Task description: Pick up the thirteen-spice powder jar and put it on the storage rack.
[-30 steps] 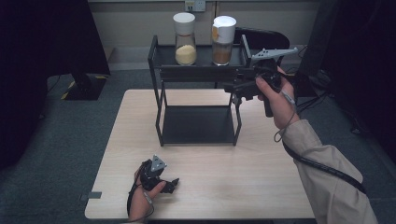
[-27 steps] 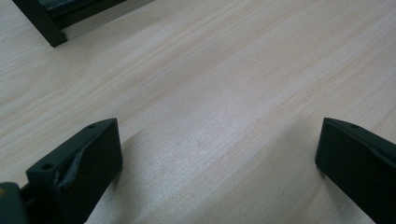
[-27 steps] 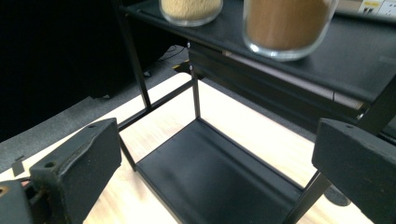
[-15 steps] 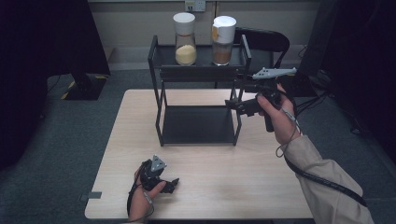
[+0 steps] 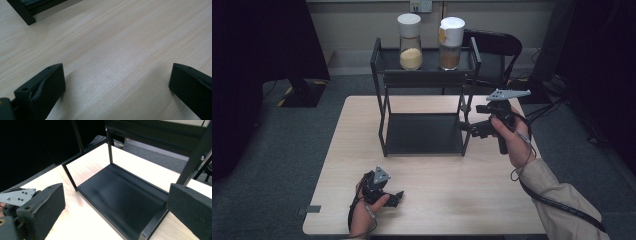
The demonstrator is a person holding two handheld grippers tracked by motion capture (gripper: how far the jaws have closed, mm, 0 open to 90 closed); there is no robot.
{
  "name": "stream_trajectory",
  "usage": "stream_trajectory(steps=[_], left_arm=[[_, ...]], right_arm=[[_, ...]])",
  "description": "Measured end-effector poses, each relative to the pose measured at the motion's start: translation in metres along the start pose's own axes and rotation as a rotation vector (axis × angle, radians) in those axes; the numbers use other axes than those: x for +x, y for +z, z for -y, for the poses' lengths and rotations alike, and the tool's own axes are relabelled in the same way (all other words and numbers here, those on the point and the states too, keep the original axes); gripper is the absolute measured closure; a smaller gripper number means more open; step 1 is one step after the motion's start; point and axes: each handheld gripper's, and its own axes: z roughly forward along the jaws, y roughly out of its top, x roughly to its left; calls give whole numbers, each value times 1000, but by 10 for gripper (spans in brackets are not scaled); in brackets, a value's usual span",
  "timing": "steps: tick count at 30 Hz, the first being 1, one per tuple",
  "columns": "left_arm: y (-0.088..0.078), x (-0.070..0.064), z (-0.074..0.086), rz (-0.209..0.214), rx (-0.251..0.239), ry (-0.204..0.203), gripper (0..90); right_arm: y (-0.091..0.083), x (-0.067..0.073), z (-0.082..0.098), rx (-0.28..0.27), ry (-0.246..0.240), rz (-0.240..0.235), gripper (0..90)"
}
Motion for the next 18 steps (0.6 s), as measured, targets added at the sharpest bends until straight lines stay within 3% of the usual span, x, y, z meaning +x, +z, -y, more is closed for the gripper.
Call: stream_trajectory(steps=[2, 18], left_arm=[[0, 0, 0, 0, 0, 1, 0], [0, 0, 0, 0, 0, 1, 0]], right_arm=[[0, 1, 5, 6, -1, 17, 10], [7, -1, 41, 22, -7, 22, 12]])
